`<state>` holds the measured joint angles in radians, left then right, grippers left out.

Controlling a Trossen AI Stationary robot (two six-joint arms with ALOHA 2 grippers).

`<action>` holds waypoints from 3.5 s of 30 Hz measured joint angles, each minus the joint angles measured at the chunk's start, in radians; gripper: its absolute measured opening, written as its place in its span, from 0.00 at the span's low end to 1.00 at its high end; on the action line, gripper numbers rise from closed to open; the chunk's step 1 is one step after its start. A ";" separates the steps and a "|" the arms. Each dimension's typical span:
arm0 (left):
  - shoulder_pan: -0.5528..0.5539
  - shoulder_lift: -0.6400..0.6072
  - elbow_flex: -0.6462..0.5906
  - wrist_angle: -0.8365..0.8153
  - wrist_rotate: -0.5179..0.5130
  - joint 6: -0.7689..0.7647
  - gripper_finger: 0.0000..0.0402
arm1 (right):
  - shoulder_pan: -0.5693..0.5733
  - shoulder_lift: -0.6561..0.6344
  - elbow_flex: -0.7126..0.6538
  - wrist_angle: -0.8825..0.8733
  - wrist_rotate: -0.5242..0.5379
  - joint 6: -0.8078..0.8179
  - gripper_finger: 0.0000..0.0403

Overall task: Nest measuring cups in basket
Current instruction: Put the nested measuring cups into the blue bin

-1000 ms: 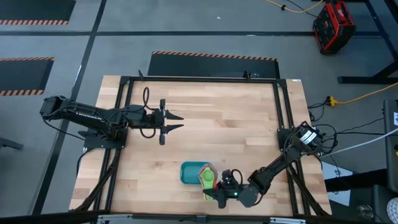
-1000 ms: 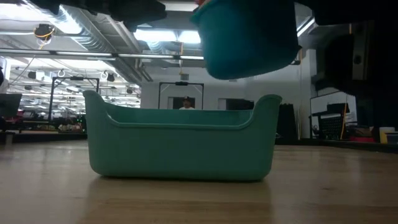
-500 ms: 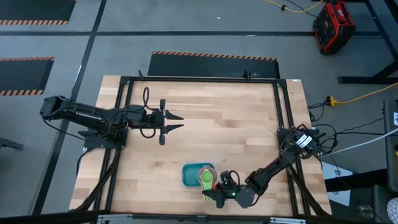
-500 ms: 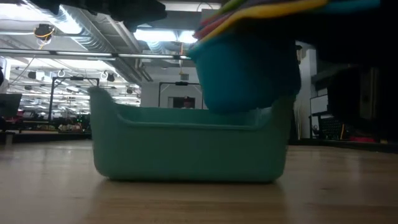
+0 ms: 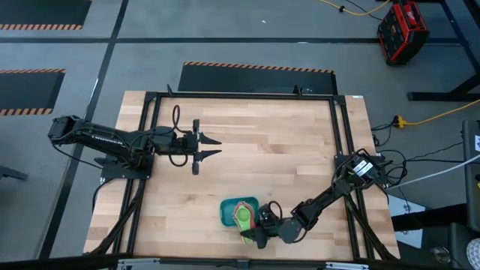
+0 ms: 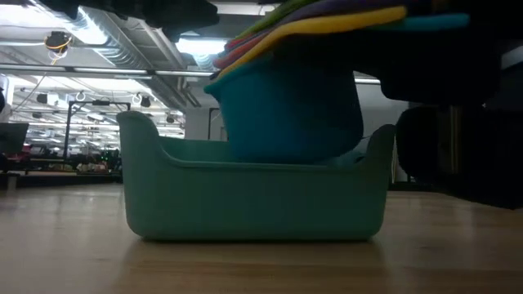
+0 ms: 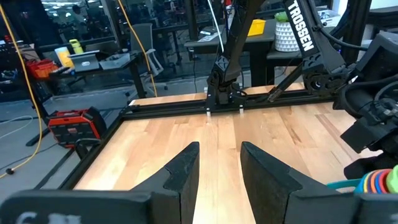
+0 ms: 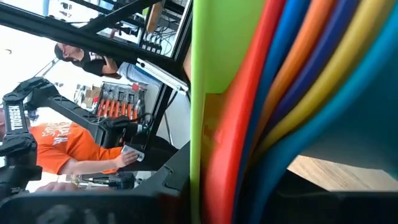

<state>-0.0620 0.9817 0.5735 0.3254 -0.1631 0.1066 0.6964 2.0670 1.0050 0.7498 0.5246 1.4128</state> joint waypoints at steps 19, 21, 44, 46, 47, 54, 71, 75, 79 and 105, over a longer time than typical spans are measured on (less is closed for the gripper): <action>0.000 0.000 0.000 0.000 0.000 0.001 0.28 | 0.000 0.000 0.000 -0.075 -0.005 -0.003 0.24; 0.000 0.000 0.000 0.000 0.000 0.001 0.28 | 0.000 0.000 0.000 -0.074 -0.004 -0.003 0.24; 0.000 0.000 0.000 0.000 0.000 0.001 0.28 | -0.027 0.000 0.000 -0.071 -0.080 -0.008 0.37; 0.000 0.000 0.000 0.000 0.000 0.001 0.28 | -0.034 -0.001 0.001 -0.071 -0.112 -0.008 0.37; 0.000 0.000 0.000 0.000 0.000 0.001 0.28 | -0.037 -0.001 0.002 -0.071 -0.128 -0.008 0.37; 0.000 0.000 0.000 0.000 0.000 0.001 0.28 | -0.040 -0.001 0.001 -0.079 -0.172 -0.006 0.37; 0.000 0.000 0.000 0.000 0.000 0.001 0.28 | -0.041 -0.001 0.001 -0.074 -0.171 -0.006 0.37; 0.000 0.000 0.000 0.000 0.000 0.001 0.28 | -0.041 -0.001 0.000 -0.074 -0.171 -0.006 0.37; 0.000 0.000 0.000 0.000 0.000 0.001 0.28 | -0.041 -0.001 0.000 -0.074 -0.178 -0.004 0.37; 0.000 0.000 0.000 0.000 -0.003 0.002 0.28 | -0.050 0.000 0.000 -0.074 -0.186 -0.003 0.37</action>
<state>-0.0616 0.9816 0.5735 0.3252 -0.1665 0.1081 0.6460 2.0666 1.0050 0.6758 0.3385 1.4094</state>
